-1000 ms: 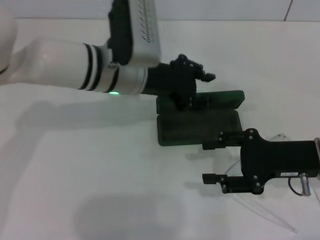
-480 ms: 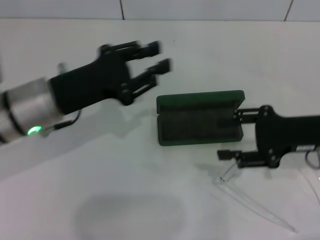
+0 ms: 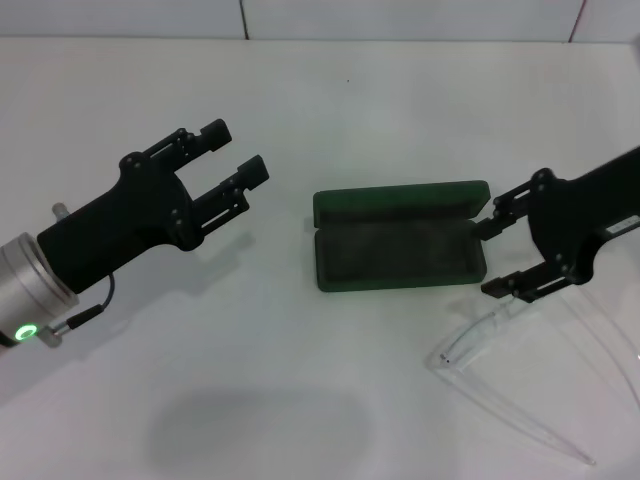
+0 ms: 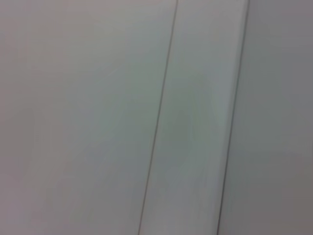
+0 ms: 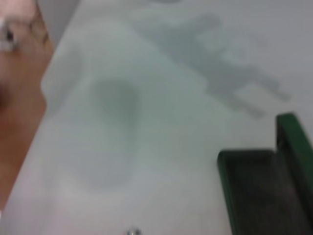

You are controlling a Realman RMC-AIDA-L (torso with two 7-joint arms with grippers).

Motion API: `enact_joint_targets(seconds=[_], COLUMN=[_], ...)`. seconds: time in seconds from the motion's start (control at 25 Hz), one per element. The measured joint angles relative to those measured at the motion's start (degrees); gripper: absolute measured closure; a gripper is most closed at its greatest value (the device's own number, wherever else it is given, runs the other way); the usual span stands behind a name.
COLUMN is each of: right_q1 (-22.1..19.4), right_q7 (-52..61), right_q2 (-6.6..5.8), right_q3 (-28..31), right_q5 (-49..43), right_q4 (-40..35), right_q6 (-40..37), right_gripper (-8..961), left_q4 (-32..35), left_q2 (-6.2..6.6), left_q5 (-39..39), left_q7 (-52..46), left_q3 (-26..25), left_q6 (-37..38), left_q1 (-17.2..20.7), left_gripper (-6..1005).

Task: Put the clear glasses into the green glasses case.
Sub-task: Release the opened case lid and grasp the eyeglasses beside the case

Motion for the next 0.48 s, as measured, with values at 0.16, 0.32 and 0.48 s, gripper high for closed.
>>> enact_joint_targets(seconds=[0.16, 0.32, 0.48], right_q1=[3.65, 5.72, 6.7], right_q7=[1.81, 2.59, 4.04], right_q2=[3.18, 4.72, 4.73], right_q3=[-0.21, -2.31, -7.17], right_q5=[-10.22, -14.74, -16.27], right_q4=[-2.31, -2.7, -2.65], right_q6=[-2.81, -4.6, -4.08], right_gripper=[303, 305, 316], left_q4=[-1.05, -1.38, -1.58], left_q2=[-0.12, -0.19, -0.19], left_q5=[-0.1, -0.2, -0.53], left_q7=[0.26, 0.33, 0.35], left_q3=[-0.52, -0.55, -0.57], left_q6=[-0.11, -0.11, -0.1], left_q1=[-0.21, -0.4, -0.63], left_gripper=[404, 357, 333])
